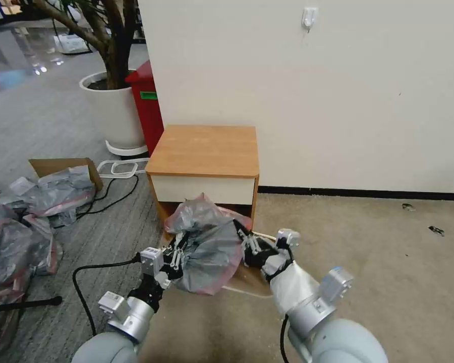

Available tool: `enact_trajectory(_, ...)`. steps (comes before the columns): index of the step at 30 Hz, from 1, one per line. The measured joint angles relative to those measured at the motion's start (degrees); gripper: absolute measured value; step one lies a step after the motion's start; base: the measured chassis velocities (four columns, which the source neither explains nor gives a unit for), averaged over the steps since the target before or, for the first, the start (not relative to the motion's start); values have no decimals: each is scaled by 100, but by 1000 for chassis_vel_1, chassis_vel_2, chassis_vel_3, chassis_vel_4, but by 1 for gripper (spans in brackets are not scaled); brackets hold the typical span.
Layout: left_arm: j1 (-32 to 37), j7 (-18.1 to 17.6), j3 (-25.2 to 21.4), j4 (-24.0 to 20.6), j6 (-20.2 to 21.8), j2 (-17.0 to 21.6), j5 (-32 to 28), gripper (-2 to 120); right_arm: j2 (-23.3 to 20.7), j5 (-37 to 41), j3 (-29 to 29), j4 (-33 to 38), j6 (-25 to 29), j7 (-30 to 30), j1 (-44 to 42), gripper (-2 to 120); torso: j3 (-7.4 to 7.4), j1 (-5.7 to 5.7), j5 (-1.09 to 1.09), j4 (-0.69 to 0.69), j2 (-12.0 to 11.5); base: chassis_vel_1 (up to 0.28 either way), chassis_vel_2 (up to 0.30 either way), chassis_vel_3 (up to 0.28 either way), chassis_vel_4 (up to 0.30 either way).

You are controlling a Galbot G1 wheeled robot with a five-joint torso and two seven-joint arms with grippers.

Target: Pick up the garbage bag from the table and place it over the trash can.

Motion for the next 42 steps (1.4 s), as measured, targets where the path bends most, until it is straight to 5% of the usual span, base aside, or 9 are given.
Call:
enact_trajectory(24,135,98,-260,-110,-185,-28,-304,7,-829,176,876,-165,228,282,-132,0,0,0,0,0,0,0,0,0,0)
enact_trajectory(42,-36,-57,-528,-120,-43,-29,-1162,7,-1038,2,1082,-305,368,315,-417,0,0,0,-1,0,0,0,0,0,0)
